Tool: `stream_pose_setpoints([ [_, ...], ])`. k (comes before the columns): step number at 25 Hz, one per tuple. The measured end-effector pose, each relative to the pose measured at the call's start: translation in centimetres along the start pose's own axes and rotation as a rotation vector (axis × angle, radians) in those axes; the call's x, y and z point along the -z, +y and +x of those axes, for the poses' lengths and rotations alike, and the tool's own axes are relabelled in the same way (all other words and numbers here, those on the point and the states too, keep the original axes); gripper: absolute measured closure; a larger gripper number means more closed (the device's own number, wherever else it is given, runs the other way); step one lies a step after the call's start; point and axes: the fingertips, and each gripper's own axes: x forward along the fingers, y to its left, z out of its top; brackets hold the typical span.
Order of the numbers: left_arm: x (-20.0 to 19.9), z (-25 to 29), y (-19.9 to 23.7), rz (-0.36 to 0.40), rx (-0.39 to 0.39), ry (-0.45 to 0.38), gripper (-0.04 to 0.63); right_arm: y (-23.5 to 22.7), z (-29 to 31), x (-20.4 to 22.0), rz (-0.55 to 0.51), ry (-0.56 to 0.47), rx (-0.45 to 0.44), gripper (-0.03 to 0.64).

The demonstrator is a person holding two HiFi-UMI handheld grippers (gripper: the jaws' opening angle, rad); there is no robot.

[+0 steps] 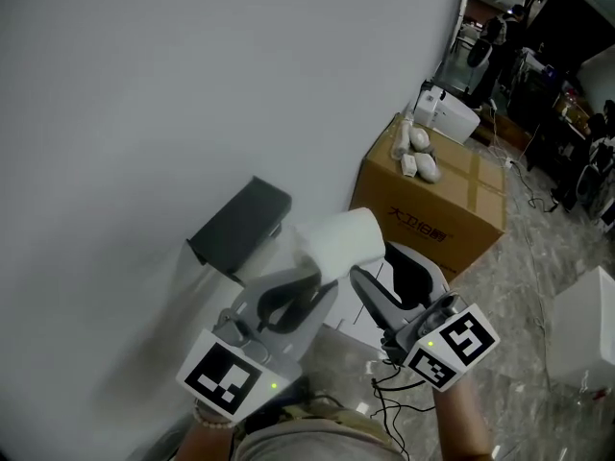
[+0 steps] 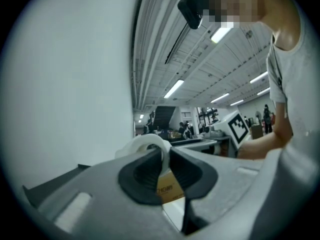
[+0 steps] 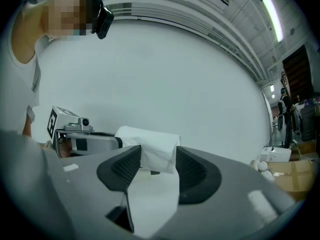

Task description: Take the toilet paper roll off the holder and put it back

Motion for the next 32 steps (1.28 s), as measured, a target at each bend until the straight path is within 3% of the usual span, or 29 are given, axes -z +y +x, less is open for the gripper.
stream_pose_setpoints([
  [14,2.4,2.9,-2.6,-0.031,0.156,0.01,0.548,-2.4,-3.8,2.6,0.026,0.036,0.177,0.394],
  [32,4.8,5.1,-3.5,-0.063,0.243,0.028,0.548,-4.3,-5.5,5.2,0.04,0.07,0.268,0.395],
])
